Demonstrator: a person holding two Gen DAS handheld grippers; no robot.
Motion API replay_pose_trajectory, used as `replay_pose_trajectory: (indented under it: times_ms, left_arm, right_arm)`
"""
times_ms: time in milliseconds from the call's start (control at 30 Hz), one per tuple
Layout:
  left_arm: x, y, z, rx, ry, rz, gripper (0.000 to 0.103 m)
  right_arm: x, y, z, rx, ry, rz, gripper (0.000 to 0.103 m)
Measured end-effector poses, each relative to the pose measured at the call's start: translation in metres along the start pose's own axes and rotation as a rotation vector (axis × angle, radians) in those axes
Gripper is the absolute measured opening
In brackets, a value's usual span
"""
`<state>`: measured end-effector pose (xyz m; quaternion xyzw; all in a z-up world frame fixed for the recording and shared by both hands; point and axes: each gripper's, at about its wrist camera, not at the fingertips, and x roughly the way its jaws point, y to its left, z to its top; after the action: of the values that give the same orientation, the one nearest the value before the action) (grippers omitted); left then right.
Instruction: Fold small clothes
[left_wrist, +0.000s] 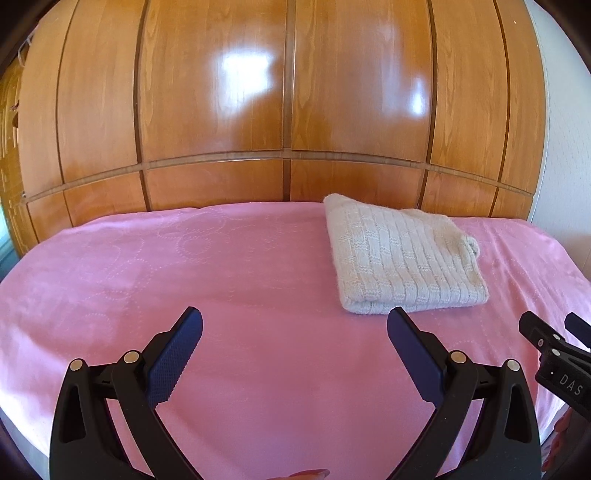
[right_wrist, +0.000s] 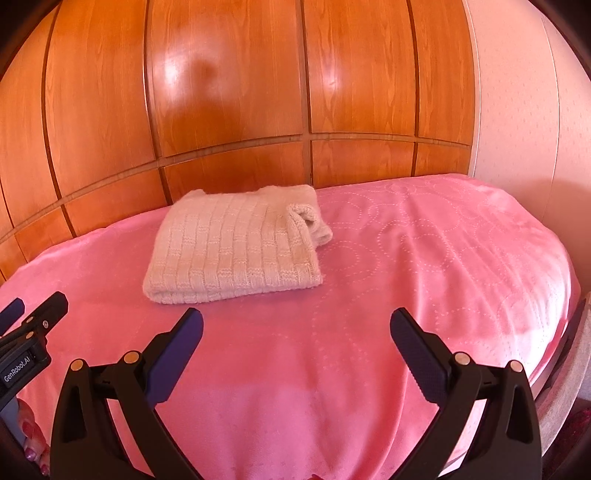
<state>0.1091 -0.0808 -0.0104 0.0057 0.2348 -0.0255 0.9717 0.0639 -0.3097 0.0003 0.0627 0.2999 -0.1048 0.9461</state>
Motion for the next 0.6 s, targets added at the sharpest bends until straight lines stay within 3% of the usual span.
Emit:
replay_pose_trajectory:
  times_ms: [600]
  left_arm:
    - [0.001, -0.0063, -0.0049, 0.013, 0.004, -0.006, 0.099]
  right_arm:
    - [0.0008, -0.0038, 0.0009, 0.007, 0.012, -0.001, 0.101]
